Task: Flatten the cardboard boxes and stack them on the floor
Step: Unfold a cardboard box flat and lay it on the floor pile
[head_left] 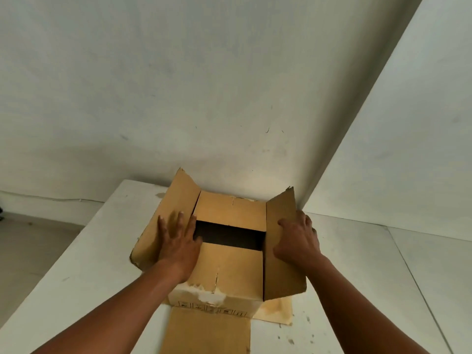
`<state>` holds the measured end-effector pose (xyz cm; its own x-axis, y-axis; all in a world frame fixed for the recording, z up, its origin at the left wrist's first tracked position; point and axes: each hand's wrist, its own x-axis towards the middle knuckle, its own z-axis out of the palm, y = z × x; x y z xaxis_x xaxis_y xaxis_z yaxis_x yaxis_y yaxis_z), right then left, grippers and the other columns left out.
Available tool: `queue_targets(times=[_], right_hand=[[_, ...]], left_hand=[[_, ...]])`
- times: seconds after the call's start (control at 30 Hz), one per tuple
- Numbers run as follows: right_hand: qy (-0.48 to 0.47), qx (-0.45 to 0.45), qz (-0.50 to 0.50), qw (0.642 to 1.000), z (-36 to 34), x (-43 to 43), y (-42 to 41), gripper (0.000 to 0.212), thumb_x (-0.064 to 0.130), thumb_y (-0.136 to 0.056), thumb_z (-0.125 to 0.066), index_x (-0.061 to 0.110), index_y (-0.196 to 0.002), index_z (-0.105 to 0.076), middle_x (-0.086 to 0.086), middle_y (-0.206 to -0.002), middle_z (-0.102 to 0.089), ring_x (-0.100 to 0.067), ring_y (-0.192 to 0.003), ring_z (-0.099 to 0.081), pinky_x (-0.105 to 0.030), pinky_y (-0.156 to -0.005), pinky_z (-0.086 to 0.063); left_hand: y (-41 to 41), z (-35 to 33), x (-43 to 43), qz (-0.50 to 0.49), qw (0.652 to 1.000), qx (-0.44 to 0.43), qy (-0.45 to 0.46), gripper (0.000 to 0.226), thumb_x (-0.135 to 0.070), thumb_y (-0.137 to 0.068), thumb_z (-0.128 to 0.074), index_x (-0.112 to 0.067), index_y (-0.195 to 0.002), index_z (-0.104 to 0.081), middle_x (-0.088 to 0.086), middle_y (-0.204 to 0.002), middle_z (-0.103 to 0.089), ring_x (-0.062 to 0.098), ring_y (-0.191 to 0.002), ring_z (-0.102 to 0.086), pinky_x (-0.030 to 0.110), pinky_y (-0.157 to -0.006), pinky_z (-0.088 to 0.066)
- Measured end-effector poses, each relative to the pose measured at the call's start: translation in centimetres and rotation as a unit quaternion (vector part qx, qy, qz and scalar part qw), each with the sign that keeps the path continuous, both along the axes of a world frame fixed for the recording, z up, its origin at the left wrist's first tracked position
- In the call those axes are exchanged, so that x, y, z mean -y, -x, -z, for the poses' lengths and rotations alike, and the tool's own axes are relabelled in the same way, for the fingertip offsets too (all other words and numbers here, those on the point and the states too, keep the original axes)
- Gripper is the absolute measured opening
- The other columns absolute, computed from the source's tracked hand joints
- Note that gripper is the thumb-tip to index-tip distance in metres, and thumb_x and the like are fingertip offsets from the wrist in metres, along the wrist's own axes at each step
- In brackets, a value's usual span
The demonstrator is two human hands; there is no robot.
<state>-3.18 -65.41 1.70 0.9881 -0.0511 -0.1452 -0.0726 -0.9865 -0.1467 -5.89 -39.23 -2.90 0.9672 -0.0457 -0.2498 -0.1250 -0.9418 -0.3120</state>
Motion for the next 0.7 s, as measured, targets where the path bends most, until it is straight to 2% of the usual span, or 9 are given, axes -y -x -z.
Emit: queue_targets(times=[0.1,0.17,0.27,0.33,0.4,0.43,0.5,0.57,0.7], right_hand=[[0.098,-0.013,-0.035,0.994,0.7,0.7,-1.3,0.061,0.028,-0.075,-0.072,0.026,-0.132,-0.051,-0.021,-0.163,0.010,-0.044,-0.150,0.010,-0.055,-0.121,-0.011],[0.102,-0.036,-0.073,0.991,1.2,0.8,-2.7,0.058,0.024,-0.077,-0.072,0.024,-0.132,-0.052,-0.021,-0.163,0.014,-0.042,-0.149,0.016,-0.057,-0.122,-0.003],[0.110,-0.059,-0.143,0.982,2.3,0.1,-4.8,0.052,0.028,-0.080,-0.074,0.023,-0.130,-0.058,-0.019,-0.165,-0.003,-0.039,-0.151,0.008,-0.056,-0.123,-0.002],[0.120,-0.076,-0.173,0.975,3.1,-0.8,-6.1,0.053,0.032,-0.081,-0.076,0.021,-0.129,-0.059,-0.019,-0.163,-0.014,-0.040,-0.152,-0.001,-0.057,-0.121,-0.005],[0.137,-0.094,-0.180,0.970,3.6,-1.8,-7.1,0.060,0.036,-0.079,-0.079,0.020,-0.131,-0.054,-0.019,-0.160,-0.020,-0.042,-0.150,-0.008,-0.063,-0.118,-0.010],[0.147,-0.099,-0.181,0.967,3.8,-2.3,-7.5,0.067,0.038,-0.077,-0.080,0.020,-0.134,-0.050,-0.019,-0.159,-0.023,-0.042,-0.149,-0.011,-0.065,-0.116,-0.013],[0.160,-0.095,-0.185,0.965,4.0,-2.9,-8.2,0.080,0.041,-0.074,-0.082,0.021,-0.140,-0.042,-0.018,-0.155,-0.027,-0.042,-0.146,-0.018,-0.065,-0.114,-0.016],[0.157,-0.074,-0.198,0.965,4.0,-3.4,-8.7,0.081,0.041,-0.075,-0.081,0.021,-0.142,-0.039,-0.017,-0.150,-0.032,-0.040,-0.142,-0.027,-0.061,-0.115,-0.018],[0.152,-0.029,-0.220,0.963,2.8,-4.0,-9.9,0.063,0.031,-0.083,-0.073,0.020,-0.138,-0.046,-0.014,-0.144,-0.040,-0.036,-0.137,-0.033,-0.055,-0.115,-0.024]], left_hand=[[-0.5,-0.9,0.5,-0.038,0.997,0.031,0.057,0.070,-0.019,-0.076,-0.070,-0.027,-0.137,-0.036,0.013,-0.163,0.002,0.046,-0.147,0.013,0.077,-0.107,0.004],[-0.7,-2.2,0.3,-0.053,0.993,0.045,0.100,0.060,-0.026,-0.072,-0.066,-0.030,-0.127,-0.042,0.009,-0.161,-0.009,0.041,-0.148,0.004,0.070,-0.113,-0.002],[-0.1,-3.8,-0.9,-0.076,0.985,0.042,0.152,0.043,-0.028,-0.064,-0.063,-0.039,-0.101,-0.043,0.003,-0.159,-0.012,0.035,-0.148,0.002,0.066,-0.115,-0.006],[0.6,-4.4,-1.9,-0.101,0.975,0.044,0.193,0.036,-0.024,-0.064,-0.066,-0.036,-0.088,-0.042,0.001,-0.161,-0.003,0.034,-0.149,0.009,0.067,-0.114,-0.004],[1.5,-4.6,-2.9,-0.115,0.956,0.042,0.266,0.037,-0.025,-0.065,-0.077,-0.033,-0.082,-0.045,-0.004,-0.163,0.005,0.031,-0.150,0.009,0.062,-0.117,-0.014],[2.0,-4.6,-3.2,-0.115,0.944,0.044,0.305,0.040,-0.029,-0.063,-0.084,-0.032,-0.080,-0.048,-0.007,-0.163,0.007,0.027,-0.151,0.003,0.054,-0.116,-0.026],[3.0,-4.8,-3.4,-0.110,0.923,0.060,0.364,0.045,-0.041,-0.059,-0.090,-0.029,-0.078,-0.052,-0.014,-0.163,0.006,0.018,-0.147,-0.021,0.035,-0.099,-0.045],[3.6,-4.5,-3.5,-0.112,0.913,0.082,0.383,0.045,-0.047,-0.058,-0.090,-0.026,-0.076,-0.054,-0.020,-0.162,0.006,0.014,-0.141,-0.034,0.028,-0.088,-0.049],[4.0,-4.0,-3.4,-0.112,0.912,0.111,0.379,0.044,-0.048,-0.059,-0.089,-0.027,-0.073,-0.054,-0.025,-0.161,0.003,0.014,-0.136,-0.043,0.023,-0.084,-0.045]])
